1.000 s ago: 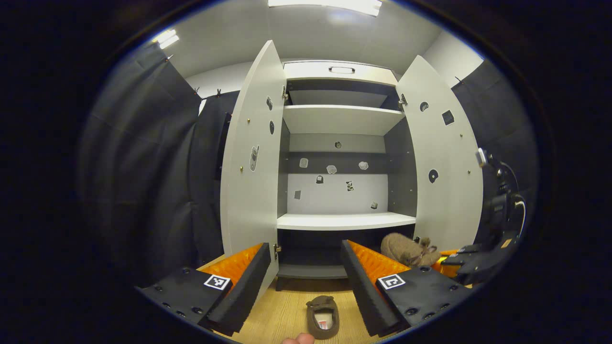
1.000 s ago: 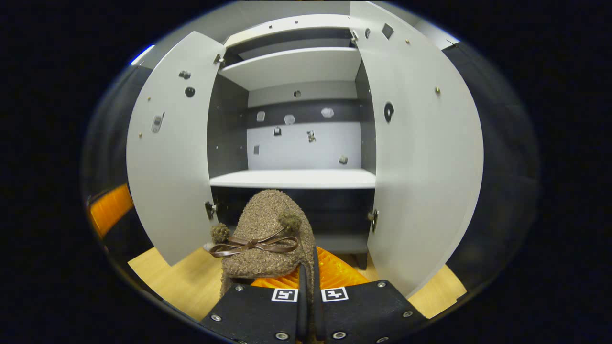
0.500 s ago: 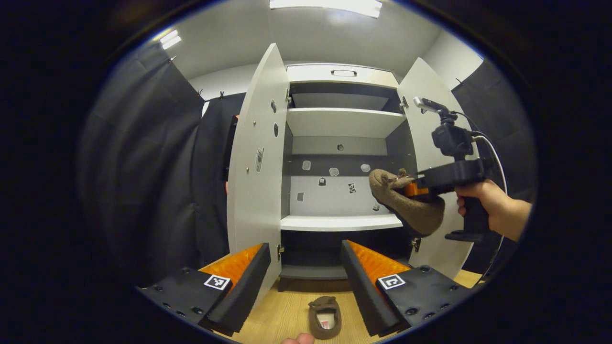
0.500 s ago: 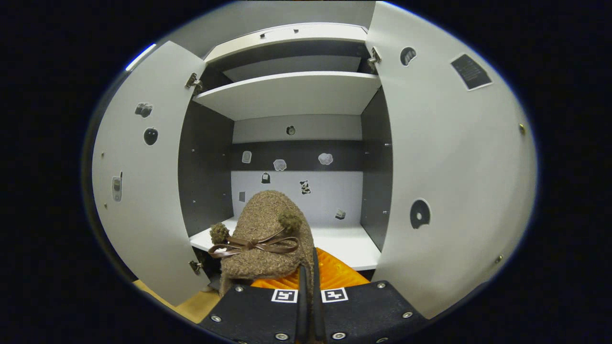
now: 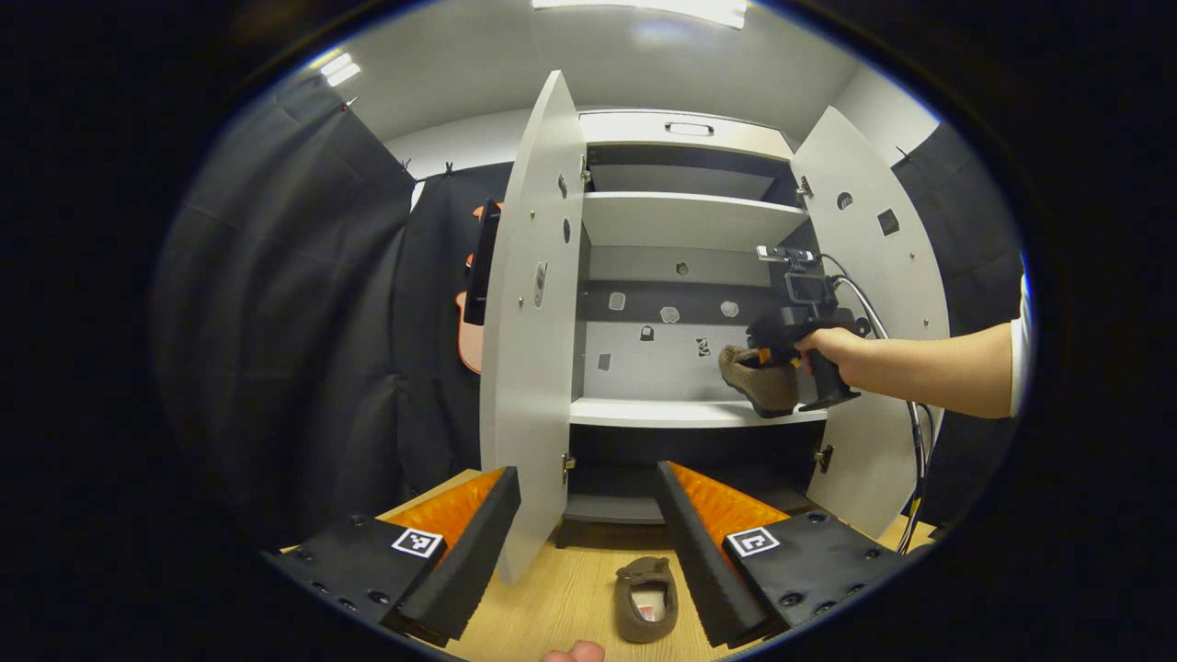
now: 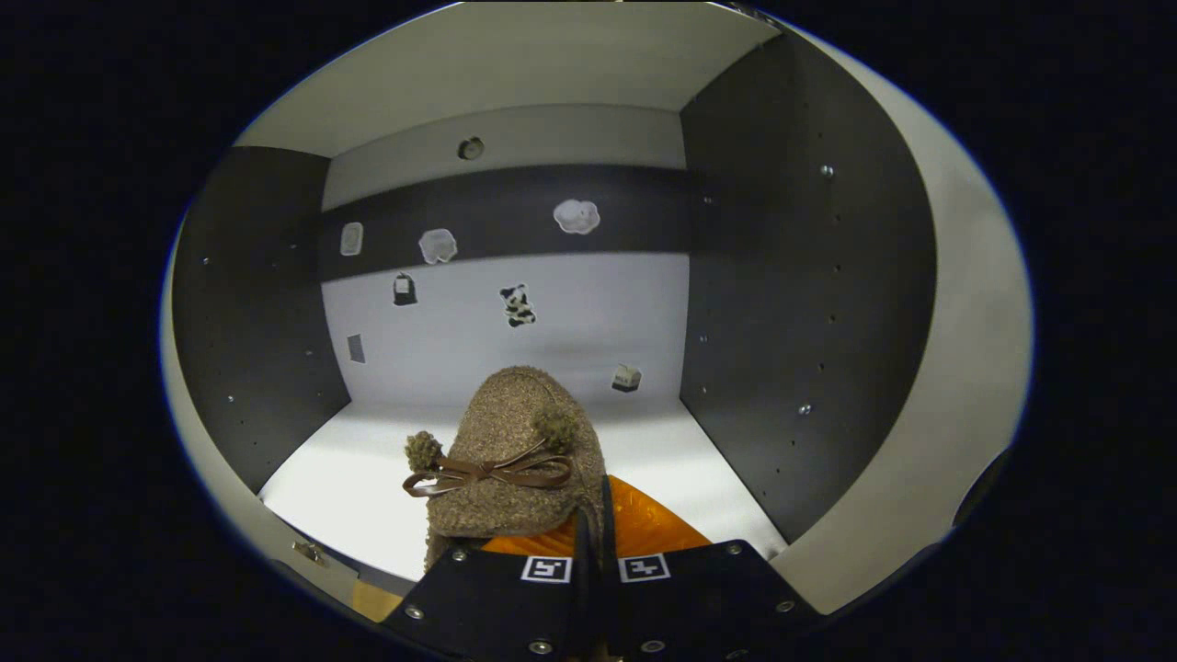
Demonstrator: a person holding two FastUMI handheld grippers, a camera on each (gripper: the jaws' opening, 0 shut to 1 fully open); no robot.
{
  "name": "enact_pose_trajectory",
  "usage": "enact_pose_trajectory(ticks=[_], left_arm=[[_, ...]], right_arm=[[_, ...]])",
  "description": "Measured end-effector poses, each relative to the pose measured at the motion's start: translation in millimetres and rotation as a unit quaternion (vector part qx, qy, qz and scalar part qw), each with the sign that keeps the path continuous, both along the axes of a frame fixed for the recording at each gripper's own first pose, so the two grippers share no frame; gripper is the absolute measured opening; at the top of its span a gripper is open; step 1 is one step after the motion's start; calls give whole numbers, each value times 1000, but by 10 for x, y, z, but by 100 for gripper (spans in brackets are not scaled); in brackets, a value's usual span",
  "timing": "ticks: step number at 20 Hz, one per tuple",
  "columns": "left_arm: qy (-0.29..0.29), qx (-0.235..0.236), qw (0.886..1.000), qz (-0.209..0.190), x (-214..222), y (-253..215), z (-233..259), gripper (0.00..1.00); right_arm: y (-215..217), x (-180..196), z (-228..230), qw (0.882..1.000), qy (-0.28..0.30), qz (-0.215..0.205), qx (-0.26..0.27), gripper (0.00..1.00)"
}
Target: Grab one shoe with the right hand and put it into the shoe cabinet, grab the other shoe with the left hand and put it into the shoe cabinet; then close the right door with the right hand and the left door with the left hand.
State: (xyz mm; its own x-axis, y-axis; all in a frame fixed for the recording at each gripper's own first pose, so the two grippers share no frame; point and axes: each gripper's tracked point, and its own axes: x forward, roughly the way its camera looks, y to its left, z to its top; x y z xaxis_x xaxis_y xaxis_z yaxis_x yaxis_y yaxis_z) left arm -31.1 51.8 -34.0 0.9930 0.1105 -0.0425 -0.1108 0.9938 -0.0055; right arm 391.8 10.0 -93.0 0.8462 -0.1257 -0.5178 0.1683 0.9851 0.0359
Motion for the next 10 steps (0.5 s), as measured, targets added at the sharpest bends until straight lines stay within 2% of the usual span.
enact_pose_trajectory(ticks=[2, 4, 5, 10], left_arm=[[-1, 15, 1000, 11, -24, 99, -9, 96], [0, 28, 999, 19, -38, 173, -15, 96], [0, 31, 999, 23, -47, 206, -24, 99], [4, 26, 999, 26, -29, 215, -50, 96]], right_arm=[[-41, 78, -153, 999, 21, -19, 16, 4], [-66, 157, -218, 999, 31, -34, 30, 4], [-52, 185, -243, 998, 36, -33, 37, 5], [-97, 183, -248, 998, 41, -35, 30, 23]])
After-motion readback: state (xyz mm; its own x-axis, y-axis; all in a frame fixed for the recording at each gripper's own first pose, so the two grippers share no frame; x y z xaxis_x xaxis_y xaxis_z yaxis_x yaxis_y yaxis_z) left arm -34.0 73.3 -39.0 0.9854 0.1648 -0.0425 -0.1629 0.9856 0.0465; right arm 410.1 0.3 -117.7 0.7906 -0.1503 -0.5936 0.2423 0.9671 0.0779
